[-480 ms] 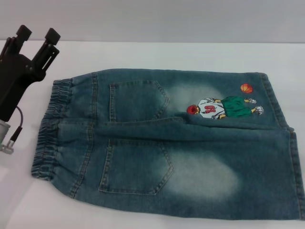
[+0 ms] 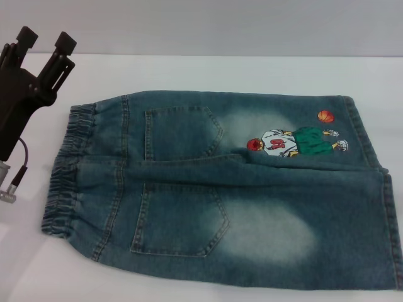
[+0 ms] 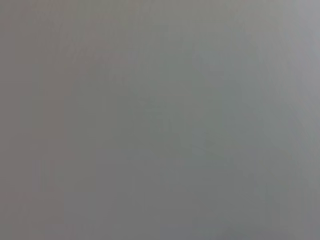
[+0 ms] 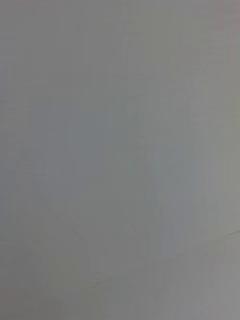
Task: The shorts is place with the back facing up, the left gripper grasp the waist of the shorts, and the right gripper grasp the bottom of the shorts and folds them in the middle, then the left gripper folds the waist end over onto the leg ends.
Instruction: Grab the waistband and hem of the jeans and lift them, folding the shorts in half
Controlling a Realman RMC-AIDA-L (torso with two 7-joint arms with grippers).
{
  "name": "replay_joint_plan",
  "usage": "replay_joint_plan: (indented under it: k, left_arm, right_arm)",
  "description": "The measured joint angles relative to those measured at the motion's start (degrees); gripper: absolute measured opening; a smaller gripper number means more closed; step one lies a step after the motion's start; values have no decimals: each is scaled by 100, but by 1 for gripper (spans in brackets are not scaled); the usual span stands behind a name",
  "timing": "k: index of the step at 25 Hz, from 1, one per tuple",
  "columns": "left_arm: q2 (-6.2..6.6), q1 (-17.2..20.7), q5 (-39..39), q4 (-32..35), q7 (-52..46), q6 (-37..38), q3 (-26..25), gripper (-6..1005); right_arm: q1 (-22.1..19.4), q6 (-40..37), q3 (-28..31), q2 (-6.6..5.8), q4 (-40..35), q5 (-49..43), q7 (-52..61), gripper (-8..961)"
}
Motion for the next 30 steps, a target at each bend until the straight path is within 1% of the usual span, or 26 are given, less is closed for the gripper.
replay_joint_plan:
  k: [5, 14, 15, 23, 26, 28, 30]
  left_arm:
    - [0, 13, 1, 1, -12, 31, 5, 830]
    - [0, 17, 1, 0, -77, 116, 15, 829]
    - [14, -9, 17, 2, -250, 174, 15, 829]
    - [70, -105, 40, 248, -567, -12, 10, 827]
    - [70, -105, 40, 248, -567, -12, 10, 827]
    - [148, -416, 45, 280, -1273, -546, -15, 827]
    - [187, -510, 56, 283, -1498, -695, 2, 826]
  right_arm:
    - [-39, 10, 10, 34, -16, -4, 0, 567]
    - [-21, -32, -3, 159, -20, -4, 13, 567]
    - [-32, -48, -3, 173, -16, -4, 32, 567]
    - [-55, -212, 28, 194, 305, 32, 62, 567]
    - [-61, -213, 42, 196, 357, 34, 63, 567]
    - [-65, -213, 46, 198, 385, 35, 63, 567]
    - [-65, -195, 48, 199, 397, 37, 65, 567]
